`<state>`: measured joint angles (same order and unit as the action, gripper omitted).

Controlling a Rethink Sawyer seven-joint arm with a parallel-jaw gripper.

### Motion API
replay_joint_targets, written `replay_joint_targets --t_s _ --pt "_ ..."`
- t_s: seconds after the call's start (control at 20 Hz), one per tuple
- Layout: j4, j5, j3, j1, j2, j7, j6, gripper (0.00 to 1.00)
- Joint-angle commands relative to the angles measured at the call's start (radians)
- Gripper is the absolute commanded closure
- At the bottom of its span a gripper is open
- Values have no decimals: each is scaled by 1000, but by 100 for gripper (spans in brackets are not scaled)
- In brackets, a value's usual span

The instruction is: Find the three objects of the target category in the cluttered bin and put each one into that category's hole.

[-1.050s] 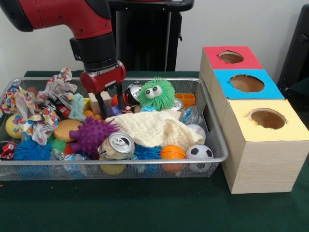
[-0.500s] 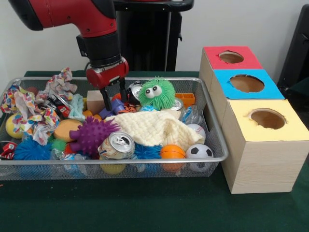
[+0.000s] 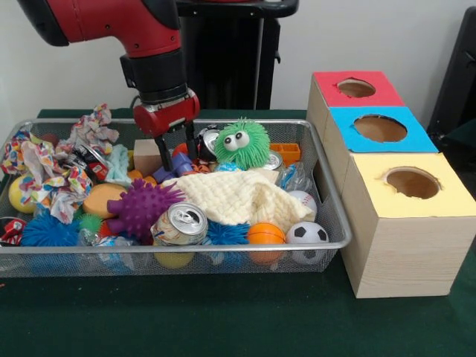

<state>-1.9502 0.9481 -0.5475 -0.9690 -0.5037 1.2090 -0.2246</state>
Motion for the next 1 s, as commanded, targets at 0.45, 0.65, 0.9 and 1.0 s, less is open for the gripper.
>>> replay_joint_targets --t_s 0.45,0.65,0.9,1.0 --pt "-147 -67 239 130 -82 170 -22 0" --pt "-211 -158 209 127 -277 67 -149 0" --pt "-248 -211 196 137 -430 22 -220 0" --pt "-248 -208 191 139 -427 36 -220 0"
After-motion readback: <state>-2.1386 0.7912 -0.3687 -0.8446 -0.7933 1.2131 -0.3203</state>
